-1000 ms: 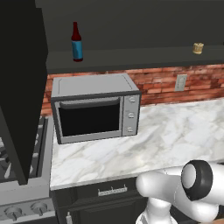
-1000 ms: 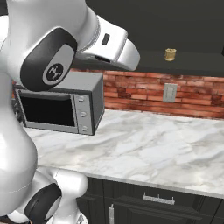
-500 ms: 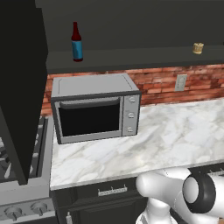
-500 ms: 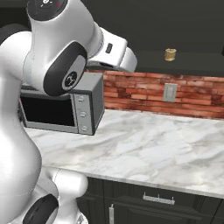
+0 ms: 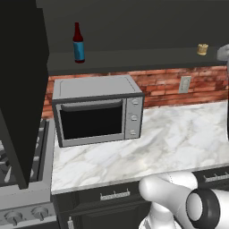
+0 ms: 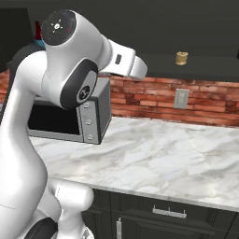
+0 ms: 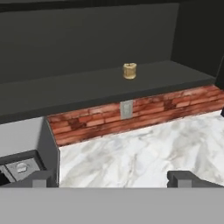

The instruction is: Get the candle and the beer from the cabinet and move them to the dining counter.

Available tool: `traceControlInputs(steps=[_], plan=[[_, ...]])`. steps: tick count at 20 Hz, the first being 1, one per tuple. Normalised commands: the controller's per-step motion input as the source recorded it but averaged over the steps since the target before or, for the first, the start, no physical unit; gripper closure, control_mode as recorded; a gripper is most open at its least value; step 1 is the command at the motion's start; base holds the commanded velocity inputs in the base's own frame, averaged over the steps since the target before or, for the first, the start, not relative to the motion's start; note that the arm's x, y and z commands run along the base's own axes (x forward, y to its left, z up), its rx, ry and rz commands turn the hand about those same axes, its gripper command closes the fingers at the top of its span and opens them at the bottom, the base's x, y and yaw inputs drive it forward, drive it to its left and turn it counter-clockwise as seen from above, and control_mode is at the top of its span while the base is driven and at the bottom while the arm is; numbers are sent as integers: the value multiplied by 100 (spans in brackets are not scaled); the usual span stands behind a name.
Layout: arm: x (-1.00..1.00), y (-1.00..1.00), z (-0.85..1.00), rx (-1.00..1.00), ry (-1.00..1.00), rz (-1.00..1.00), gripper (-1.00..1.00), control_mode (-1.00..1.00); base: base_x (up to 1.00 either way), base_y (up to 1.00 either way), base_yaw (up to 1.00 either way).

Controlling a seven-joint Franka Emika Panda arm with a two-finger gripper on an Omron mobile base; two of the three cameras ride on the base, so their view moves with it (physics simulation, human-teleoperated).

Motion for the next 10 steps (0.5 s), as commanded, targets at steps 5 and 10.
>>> traceControlInputs(steps=[5,10], plan=[[22,-12,0,-5,0,-12,-100,-100,0,0,0],[15,-23,0,-1,0,-9,-100,-100,0,0,0]])
